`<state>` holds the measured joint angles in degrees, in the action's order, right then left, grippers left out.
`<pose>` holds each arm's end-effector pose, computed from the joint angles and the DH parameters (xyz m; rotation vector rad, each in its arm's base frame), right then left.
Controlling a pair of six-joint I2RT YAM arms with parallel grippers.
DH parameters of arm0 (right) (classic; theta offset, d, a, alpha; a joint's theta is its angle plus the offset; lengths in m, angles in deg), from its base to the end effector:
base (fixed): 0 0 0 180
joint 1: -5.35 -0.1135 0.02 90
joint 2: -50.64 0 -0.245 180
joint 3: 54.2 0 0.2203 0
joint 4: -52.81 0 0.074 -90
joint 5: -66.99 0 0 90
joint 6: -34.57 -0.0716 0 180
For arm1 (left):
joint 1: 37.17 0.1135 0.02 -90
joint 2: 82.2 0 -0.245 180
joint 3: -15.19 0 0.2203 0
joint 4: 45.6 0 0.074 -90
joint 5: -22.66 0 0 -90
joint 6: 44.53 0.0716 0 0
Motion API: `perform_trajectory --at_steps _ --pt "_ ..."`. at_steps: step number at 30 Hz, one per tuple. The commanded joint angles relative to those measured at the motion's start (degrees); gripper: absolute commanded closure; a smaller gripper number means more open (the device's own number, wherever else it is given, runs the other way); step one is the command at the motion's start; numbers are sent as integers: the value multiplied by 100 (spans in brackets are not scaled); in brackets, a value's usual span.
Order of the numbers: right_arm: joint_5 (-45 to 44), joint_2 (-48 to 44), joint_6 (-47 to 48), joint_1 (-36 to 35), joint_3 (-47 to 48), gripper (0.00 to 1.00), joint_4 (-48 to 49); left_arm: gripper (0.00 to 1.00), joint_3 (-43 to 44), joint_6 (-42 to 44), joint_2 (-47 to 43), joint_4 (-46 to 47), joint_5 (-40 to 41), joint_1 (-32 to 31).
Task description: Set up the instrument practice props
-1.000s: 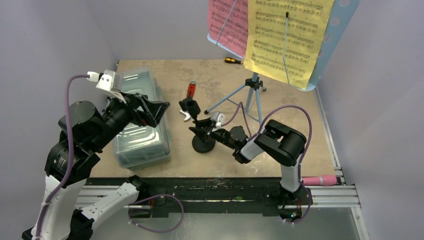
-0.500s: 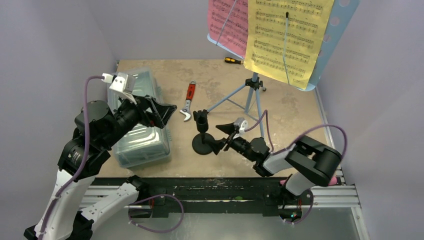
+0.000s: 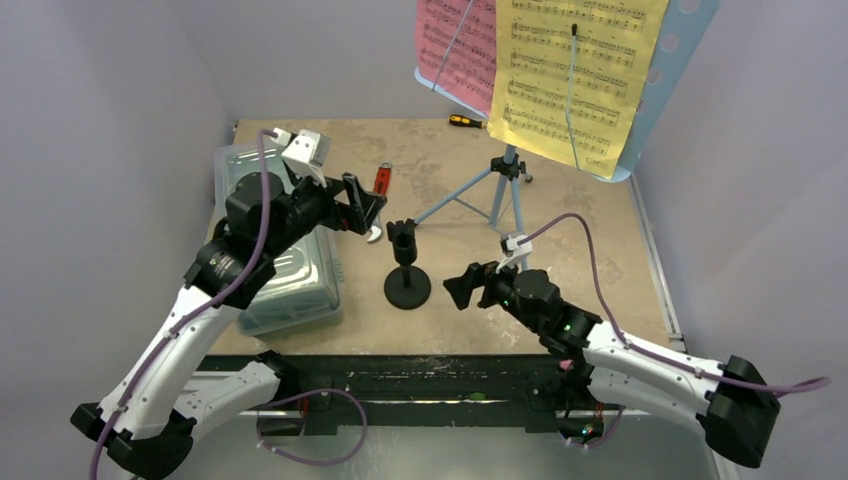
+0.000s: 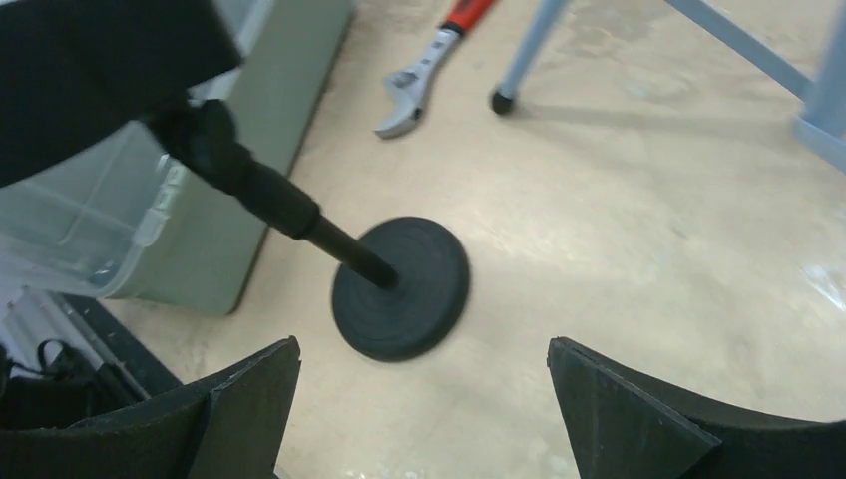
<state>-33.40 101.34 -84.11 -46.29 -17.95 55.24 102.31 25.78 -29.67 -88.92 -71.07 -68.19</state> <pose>0.1463 0.1640 0.2180 -0.2351 1.8425 0.8384 0.1656 -0.1050 0.4109 0.2245 1.7611 -0.7044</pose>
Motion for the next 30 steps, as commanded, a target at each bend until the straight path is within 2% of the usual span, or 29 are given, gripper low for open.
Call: perform_trajectory --at_steps 1,4,8,12,14,18,21,24,26,28,30 --pt "-1432 -701 -1210 2 95 2 -2023 4 -588 434 20 916 226 9" --pt "-2559 -1133 -2585 57 244 2 -3342 5 -1052 598 -3 1099 353 13" --pt "-3417 -1517 -3144 146 560 2 -4325 5 -1336 853 -53 1239 552 4" --pt "-4125 -1261 -3824 578 949 2 -5214 5 -1629 887 -227 1425 736 10" --pt "-3782 -1179 -3506 1216 938 2 -4989 5 -1866 942 -370 1590 739 9" --pt "-2521 -1104 -2639 3125 813 2 -4219 6 -2226 1012 -498 1784 898 9" --pt "-2105 -675 -2147 4032 984 2 -3956 7 -2286 1027 -551 1747 872 0" --pt "-1376 277 -1650 4692 1369 2 -3779 7 -2314 1020 -586 1755 923 4" --pt "-898 1106 -1445 4964 1864 2 -4074 7 -2309 1034 -591 1736 972 0" --pt "-830 1712 -1390 4996 2289 2 -4539 7 -2310 1031 -607 1722 982 1" --pt "-1028 1823 -1555 5021 2364 2 -4733 7 -2318 1020 -612 1730 955 -4"
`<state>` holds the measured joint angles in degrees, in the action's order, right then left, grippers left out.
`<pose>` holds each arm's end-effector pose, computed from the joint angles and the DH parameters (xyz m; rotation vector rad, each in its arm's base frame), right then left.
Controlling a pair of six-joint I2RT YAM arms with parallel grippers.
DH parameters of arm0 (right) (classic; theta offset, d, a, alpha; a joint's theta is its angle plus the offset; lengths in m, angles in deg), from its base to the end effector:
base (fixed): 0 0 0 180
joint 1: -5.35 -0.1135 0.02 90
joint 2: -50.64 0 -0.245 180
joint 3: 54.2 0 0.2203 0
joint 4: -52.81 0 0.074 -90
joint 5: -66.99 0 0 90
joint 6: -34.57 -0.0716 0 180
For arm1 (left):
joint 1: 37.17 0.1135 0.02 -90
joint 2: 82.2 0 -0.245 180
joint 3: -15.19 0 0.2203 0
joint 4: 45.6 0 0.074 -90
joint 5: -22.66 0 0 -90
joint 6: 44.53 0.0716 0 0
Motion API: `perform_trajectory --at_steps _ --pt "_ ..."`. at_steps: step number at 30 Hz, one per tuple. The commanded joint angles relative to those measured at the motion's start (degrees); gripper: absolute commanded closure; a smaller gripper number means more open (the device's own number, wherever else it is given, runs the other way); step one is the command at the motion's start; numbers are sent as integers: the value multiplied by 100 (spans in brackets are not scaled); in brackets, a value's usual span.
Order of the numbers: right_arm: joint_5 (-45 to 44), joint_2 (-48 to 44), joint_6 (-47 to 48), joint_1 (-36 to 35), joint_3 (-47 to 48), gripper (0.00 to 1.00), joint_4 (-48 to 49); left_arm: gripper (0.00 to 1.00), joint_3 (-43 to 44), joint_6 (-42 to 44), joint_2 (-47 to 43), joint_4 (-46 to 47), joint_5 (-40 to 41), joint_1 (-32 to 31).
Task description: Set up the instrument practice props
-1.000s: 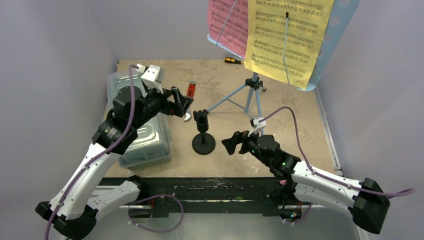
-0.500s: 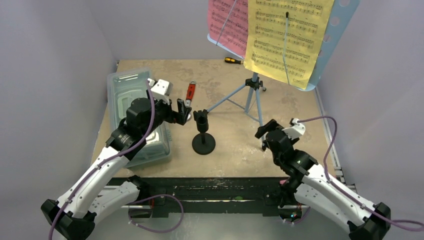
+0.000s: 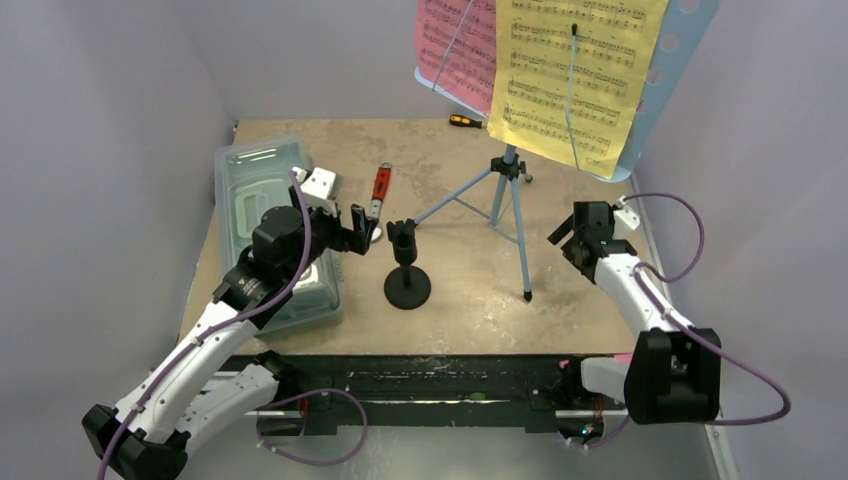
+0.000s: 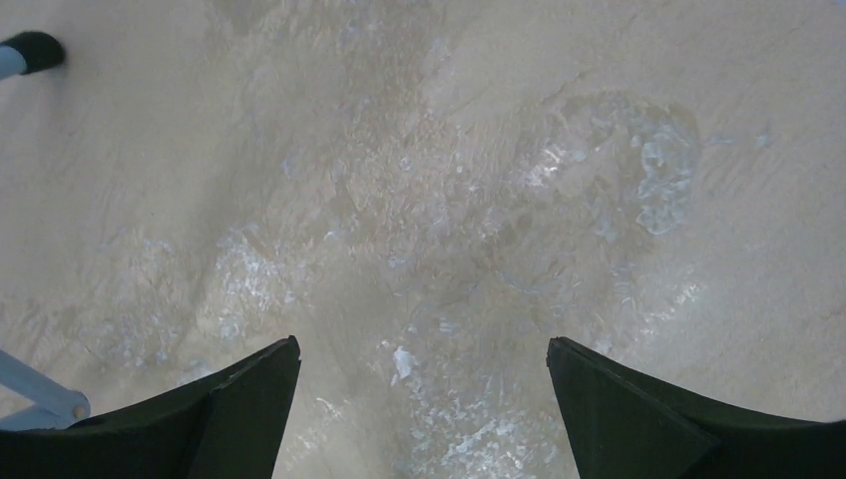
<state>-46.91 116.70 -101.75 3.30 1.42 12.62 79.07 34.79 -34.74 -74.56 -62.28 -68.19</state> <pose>0.2266 -0.0209 0.1897 1.0510 2.1113 -0.1094 0.1811 -0.1015 0.3247 0.2564 1.7923 -0.4418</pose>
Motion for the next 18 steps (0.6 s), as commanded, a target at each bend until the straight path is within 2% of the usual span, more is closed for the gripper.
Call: perform_trajectory --at_steps 1,4,8,12,16,18 --pt "157 189 68 95 327 2 -460 7 1 114 -95 302 63 -4" --pt "-80 -83 -343 726 -40 2 -421 7 1 102 -41 295 53 -30" --pt "-524 -429 -781 1965 -514 9 -420 7 -6 88 19 294 41 -123" --pt "-406 -1016 -1067 3181 -841 14 -490 7 -2 83 127 294 21 -283" --pt "-1168 -1087 -1410 3721 -947 12 -644 7 0 66 140 295 34 -482" --pt "-1130 -1134 -1534 4053 -915 11 -801 7 -3 82 122 283 81 -638"
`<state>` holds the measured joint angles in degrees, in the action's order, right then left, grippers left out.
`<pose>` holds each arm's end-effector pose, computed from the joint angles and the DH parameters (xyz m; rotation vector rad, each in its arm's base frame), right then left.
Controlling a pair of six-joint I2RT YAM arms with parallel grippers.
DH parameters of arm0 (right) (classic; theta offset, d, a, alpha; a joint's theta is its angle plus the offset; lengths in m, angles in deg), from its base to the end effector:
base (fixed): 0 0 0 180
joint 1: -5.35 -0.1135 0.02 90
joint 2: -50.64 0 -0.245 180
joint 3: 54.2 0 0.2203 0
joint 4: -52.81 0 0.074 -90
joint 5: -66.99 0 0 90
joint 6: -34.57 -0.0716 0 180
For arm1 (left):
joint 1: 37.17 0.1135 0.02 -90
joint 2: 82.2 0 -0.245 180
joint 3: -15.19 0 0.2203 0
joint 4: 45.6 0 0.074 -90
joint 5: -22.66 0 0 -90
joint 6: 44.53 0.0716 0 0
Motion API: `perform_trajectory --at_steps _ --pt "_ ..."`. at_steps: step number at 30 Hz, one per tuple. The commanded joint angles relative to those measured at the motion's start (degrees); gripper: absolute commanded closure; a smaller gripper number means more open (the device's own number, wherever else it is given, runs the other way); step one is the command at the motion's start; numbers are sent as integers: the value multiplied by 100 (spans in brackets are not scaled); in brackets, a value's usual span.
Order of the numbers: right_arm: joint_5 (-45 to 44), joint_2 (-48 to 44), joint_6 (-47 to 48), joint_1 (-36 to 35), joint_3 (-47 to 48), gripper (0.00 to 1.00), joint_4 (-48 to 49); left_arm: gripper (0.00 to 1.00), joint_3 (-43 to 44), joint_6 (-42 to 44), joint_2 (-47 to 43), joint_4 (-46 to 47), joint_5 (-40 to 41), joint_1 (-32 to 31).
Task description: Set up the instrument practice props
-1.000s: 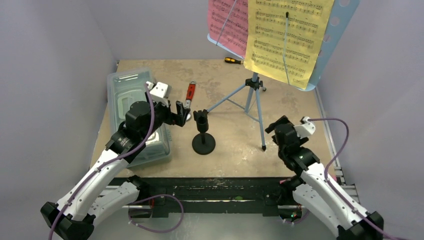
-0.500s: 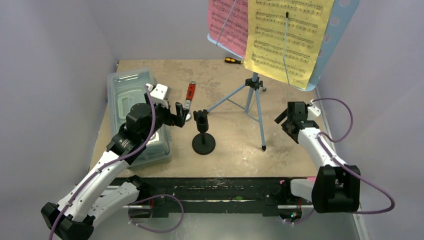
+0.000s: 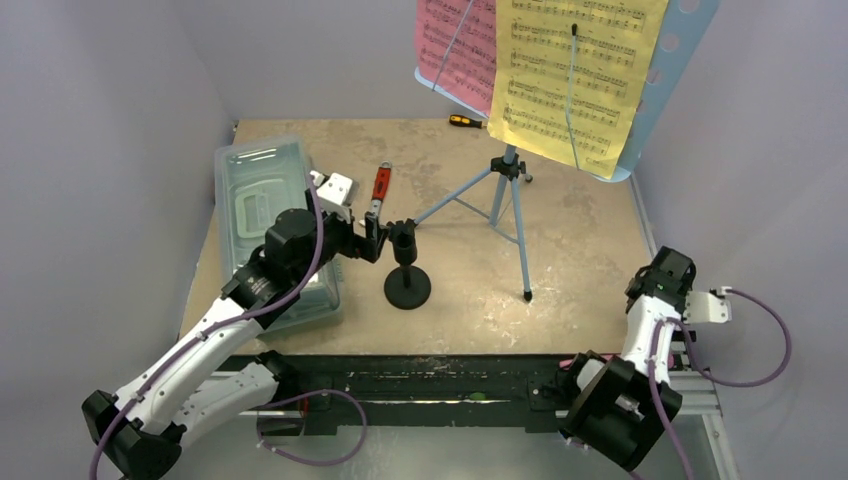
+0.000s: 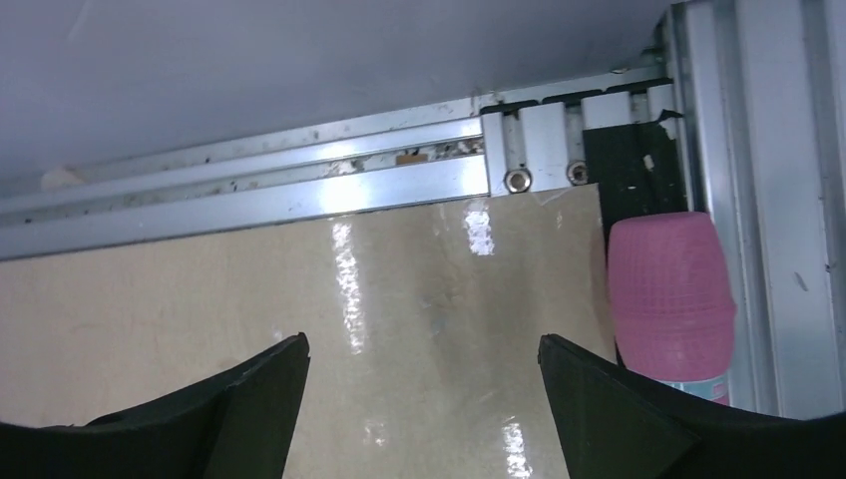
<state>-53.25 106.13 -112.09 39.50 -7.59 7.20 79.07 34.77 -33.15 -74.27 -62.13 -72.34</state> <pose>0.1269 -0.1296 0.1708 1.8519 1.5348 -0.4853 0.1782 -0.1176 0.3202 0.3253 1.8091 -0.4839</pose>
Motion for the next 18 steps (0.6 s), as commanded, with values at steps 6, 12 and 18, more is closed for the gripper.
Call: perform_trajectory --at_steps 6,12,18 --pt "-779 -388 -894 1019 -11 2 -789 7 -12 78 -225 230 229 -627" --pt "-769 -184 -1747 1041 -116 2 -1174 6 -15 64 -350 200 443 -946" --pt "-944 -7 -1825 1045 -162 2 -1058 6 -14 83 -342 149 833 -1422"
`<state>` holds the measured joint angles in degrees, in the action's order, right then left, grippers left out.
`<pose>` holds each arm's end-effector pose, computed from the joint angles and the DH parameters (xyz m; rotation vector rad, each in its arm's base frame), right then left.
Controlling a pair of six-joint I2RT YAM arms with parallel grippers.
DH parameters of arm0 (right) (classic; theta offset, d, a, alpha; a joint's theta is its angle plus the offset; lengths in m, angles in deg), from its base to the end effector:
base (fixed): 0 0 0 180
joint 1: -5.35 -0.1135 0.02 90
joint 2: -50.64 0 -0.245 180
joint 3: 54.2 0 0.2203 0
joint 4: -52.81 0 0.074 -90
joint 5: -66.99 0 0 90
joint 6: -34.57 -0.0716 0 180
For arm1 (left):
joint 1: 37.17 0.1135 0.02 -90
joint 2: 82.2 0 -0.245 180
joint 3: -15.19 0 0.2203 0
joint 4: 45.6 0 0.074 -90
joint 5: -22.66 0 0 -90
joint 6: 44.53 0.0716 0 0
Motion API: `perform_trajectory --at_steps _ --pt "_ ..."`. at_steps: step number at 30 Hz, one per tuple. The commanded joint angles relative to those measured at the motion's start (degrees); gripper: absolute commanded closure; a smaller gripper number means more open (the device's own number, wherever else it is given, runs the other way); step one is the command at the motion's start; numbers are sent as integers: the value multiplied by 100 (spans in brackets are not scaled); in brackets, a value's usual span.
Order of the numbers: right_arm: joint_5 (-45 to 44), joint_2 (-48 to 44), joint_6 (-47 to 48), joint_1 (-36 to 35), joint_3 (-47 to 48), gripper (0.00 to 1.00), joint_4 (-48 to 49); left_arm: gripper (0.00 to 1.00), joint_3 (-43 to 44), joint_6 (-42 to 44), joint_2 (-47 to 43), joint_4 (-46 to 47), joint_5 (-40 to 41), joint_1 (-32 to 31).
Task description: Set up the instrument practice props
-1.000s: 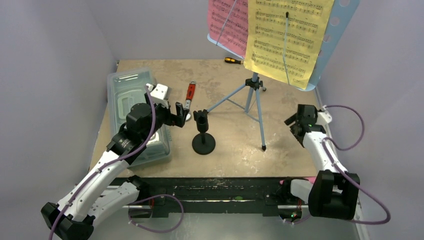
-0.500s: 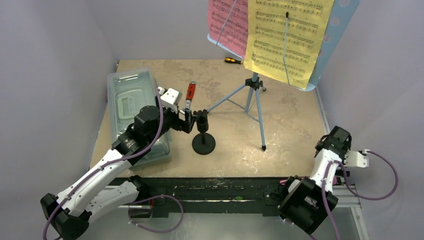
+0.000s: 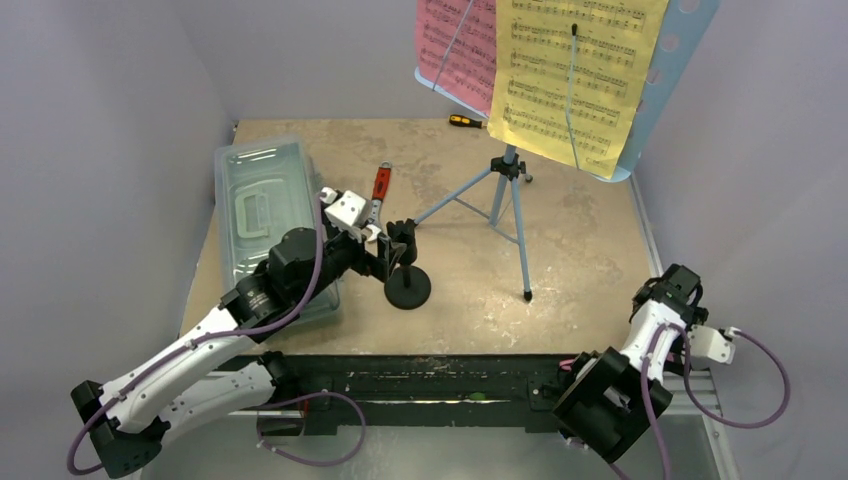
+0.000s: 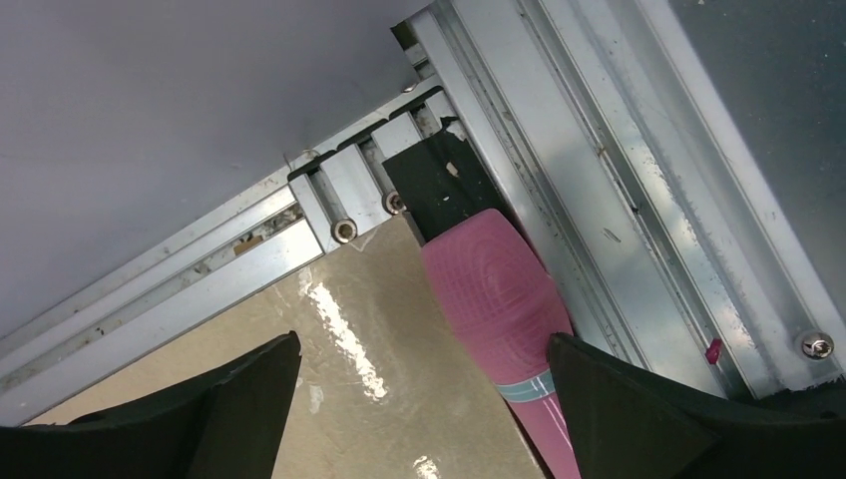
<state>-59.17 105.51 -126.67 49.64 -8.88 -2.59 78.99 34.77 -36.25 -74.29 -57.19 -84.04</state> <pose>0.0794 -0.1364 0.1579 2.2109 1.1799 -0.6641 0.1468 -0.1382 0.3299 0.4302 1.7402 -0.5725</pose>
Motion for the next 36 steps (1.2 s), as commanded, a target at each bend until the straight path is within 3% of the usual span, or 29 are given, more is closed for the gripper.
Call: perform_trajectory --at_steps 1,5,18,24,36 --pt "-364 70 -357 27 -34 2 -74 6 -8 87 -40 143 357 -305" --pt "-532 277 -287 31 -24 2 88 5 -8 89 -131 124 455 -386" --pt "-488 2471 157 27 904 2 -147 3 -95 282 -480 143 1280 -384" --pt "-839 2989 -102 -113 1188 3 -451 1 -107 320 -465 172 1404 -377" --pt "-788 3227 99 -272 1237 21 -138 0 -123 375 -519 207 1682 -345"
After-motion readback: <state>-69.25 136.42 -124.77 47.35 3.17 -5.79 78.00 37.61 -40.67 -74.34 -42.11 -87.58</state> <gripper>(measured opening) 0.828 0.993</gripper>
